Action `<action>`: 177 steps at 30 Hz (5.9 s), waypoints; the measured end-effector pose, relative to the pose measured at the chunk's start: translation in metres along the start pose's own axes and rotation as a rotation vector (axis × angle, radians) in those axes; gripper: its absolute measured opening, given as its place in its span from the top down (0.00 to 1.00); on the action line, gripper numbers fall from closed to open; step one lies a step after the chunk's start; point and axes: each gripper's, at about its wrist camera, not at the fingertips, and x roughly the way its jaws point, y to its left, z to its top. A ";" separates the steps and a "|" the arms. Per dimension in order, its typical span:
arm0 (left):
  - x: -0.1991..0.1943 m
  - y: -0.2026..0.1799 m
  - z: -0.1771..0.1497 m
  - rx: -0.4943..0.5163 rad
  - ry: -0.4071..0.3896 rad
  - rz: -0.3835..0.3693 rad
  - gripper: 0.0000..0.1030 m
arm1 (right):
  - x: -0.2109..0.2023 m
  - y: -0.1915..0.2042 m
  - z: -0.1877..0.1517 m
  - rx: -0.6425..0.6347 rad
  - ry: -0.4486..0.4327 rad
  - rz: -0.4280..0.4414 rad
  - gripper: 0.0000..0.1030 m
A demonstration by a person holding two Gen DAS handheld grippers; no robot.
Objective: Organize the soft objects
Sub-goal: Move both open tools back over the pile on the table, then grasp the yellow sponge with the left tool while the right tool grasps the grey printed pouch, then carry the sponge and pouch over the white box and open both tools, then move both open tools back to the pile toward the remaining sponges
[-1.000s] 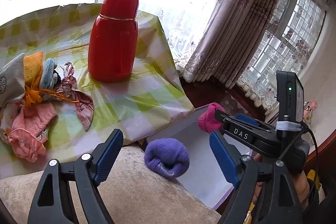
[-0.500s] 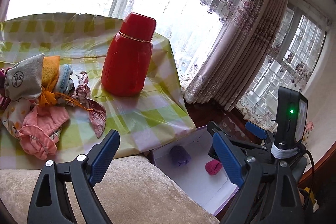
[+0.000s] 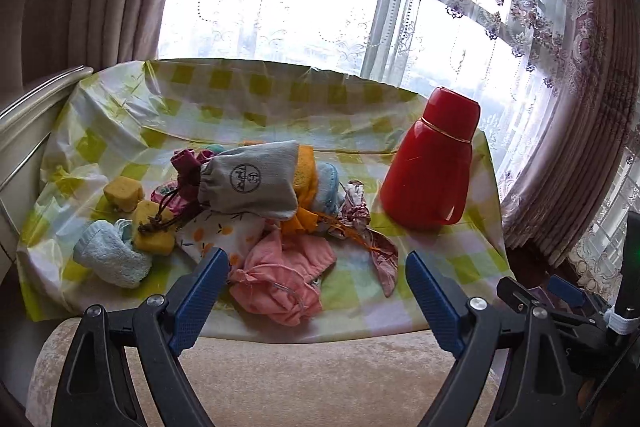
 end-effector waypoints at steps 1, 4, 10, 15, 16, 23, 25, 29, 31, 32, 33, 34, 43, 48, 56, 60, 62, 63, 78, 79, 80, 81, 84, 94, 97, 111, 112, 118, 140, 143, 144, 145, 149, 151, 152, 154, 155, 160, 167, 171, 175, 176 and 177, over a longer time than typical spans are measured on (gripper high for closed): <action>0.002 0.010 0.001 -0.016 0.006 0.023 0.12 | 0.002 0.007 0.001 -0.016 0.000 0.008 0.01; 0.008 0.045 0.000 -0.093 0.026 0.069 0.12 | 0.009 0.022 0.004 -0.056 0.000 0.024 0.01; 0.018 0.120 -0.004 -0.287 0.065 0.171 0.12 | 0.025 0.045 0.009 -0.092 0.023 0.065 0.01; 0.026 0.156 -0.004 -0.365 0.080 0.211 0.13 | 0.036 0.066 0.011 -0.130 0.043 0.085 0.01; 0.027 0.161 -0.004 -0.375 0.079 0.210 0.15 | 0.039 0.070 0.012 -0.140 0.045 0.088 0.01; 0.052 0.172 0.008 -0.359 0.098 0.159 0.32 | 0.056 0.098 0.020 -0.187 0.055 0.119 0.01; 0.061 0.178 0.011 -0.372 0.114 0.136 0.38 | 0.061 0.108 0.023 -0.200 0.057 0.134 0.01; 0.077 0.193 0.017 -0.419 0.127 0.093 0.45 | 0.071 0.128 0.031 -0.211 0.052 0.170 0.01; 0.083 0.199 0.021 -0.431 0.122 0.088 0.46 | 0.076 0.138 0.037 -0.208 0.043 0.189 0.01; 0.087 0.202 0.023 -0.435 0.122 0.088 0.46 | 0.079 0.142 0.040 -0.203 0.036 0.198 0.01; 0.090 0.205 0.024 -0.441 0.122 0.086 0.48 | 0.081 0.149 0.044 -0.201 0.029 0.207 0.01; 0.094 0.208 0.026 -0.447 0.124 0.083 0.50 | 0.083 0.155 0.046 -0.202 0.024 0.215 0.01; 0.126 0.227 0.030 -0.479 0.174 0.079 0.55 | 0.105 0.215 0.064 -0.247 -0.017 0.262 0.01; 0.140 0.229 0.027 -0.476 0.209 0.079 0.55 | 0.125 0.235 0.068 -0.245 -0.001 0.262 0.01; 0.151 0.227 0.021 -0.456 0.248 0.051 0.55 | 0.148 0.266 0.063 -0.334 0.019 0.208 0.01; 0.152 0.221 0.020 -0.429 0.254 0.034 0.67 | 0.157 0.268 0.062 -0.333 0.049 0.223 0.20; 0.150 0.219 0.021 -0.423 0.245 0.032 0.68 | 0.155 0.265 0.060 -0.329 0.045 0.222 0.22; 0.148 0.219 0.021 -0.426 0.236 0.031 0.69 | 0.153 0.264 0.060 -0.327 0.042 0.227 0.23; 0.080 0.201 0.035 -0.408 -0.040 0.069 0.69 | 0.095 0.182 0.058 -0.157 -0.077 0.230 0.24; 0.076 0.198 0.036 -0.408 -0.050 0.064 0.69 | 0.093 0.175 0.057 -0.146 -0.074 0.229 0.24; 0.074 0.196 0.037 -0.406 -0.056 0.057 0.69 | 0.090 0.169 0.056 -0.136 -0.071 0.227 0.24; 0.072 0.192 0.037 -0.401 -0.059 0.050 0.69 | 0.088 0.163 0.055 -0.125 -0.068 0.225 0.24; 0.069 0.176 0.037 -0.376 -0.053 0.031 0.69 | 0.081 0.144 0.052 -0.097 -0.059 0.216 0.24; 0.066 0.092 0.030 -0.294 0.028 -0.164 0.69 | 0.056 0.072 0.038 0.002 -0.034 0.158 0.24; 0.067 0.059 0.026 -0.261 0.066 -0.242 0.69 | 0.047 0.044 0.032 0.039 -0.029 0.123 0.24; 0.073 -0.078 0.000 -0.139 0.282 -0.575 0.69 | 0.018 -0.096 -0.003 0.223 0.041 -0.118 0.23; 0.073 -0.086 -0.002 -0.133 0.295 -0.593 0.69 | 0.019 -0.104 -0.004 0.234 0.049 -0.126 0.23; 0.075 -0.132 -0.013 -0.074 0.379 -0.683 0.52 | 0.013 -0.129 -0.011 0.265 0.077 -0.146 0.20; 0.074 -0.110 -0.009 -0.080 0.340 -0.610 0.39 | 0.021 -0.119 -0.013 0.243 0.105 -0.116 0.17; 0.073 -0.090 -0.005 -0.103 0.314 -0.565 0.39 | 0.022 -0.104 -0.009 0.220 0.103 -0.092 0.17; 0.073 -0.081 -0.004 -0.115 0.306 -0.547 0.39 | 0.024 -0.098 -0.008 0.212 0.105 -0.081 0.17; 0.073 -0.073 -0.003 -0.128 0.297 -0.533 0.39 | 0.026 -0.091 -0.006 0.204 0.108 -0.068 0.17; 0.072 -0.032 0.004 -0.186 0.258 -0.464 0.39 | 0.032 -0.060 0.001 0.159 0.110 -0.014 0.17; 0.071 -0.010 0.007 -0.216 0.237 -0.424 0.39 | 0.034 -0.042 0.005 0.133 0.110 0.010 0.17; 0.071 0.002 0.008 -0.234 0.226 -0.402 0.39 | 0.036 -0.033 0.007 0.119 0.109 0.022 0.17; 0.071 0.026 0.011 -0.271 0.203 -0.358 0.39 | 0.039 -0.016 0.012 0.089 0.108 0.039 0.17; 0.071 0.039 0.013 -0.288 0.194 -0.336 0.39 | 0.041 -0.007 0.013 0.071 0.108 0.046 0.17; 0.073 0.100 0.018 -0.375 0.147 -0.220 0.39 | 0.050 0.030 0.022 -0.003 0.100 0.069 0.17; 0.078 0.169 0.026 -0.463 0.091 -0.081 0.38 | 0.066 0.075 0.036 -0.074 0.069 0.103 0.14; 0.085 0.204 0.029 -0.512 0.076 -0.003 0.38 | 0.077 0.100 0.045 -0.102 0.042 0.125 0.12; 0.096 0.232 0.034 -0.543 0.079 0.076 0.36 | 0.088 0.124 0.055 -0.127 0.019 0.154 0.11; 0.099 0.238 0.036 -0.553 0.080 0.096 0.34 | 0.091 0.129 0.057 -0.134 0.012 0.160 0.10; 0.102 0.244 0.037 -0.561 0.081 0.119 0.27 | 0.095 0.135 0.060 -0.142 0.005 0.165 0.09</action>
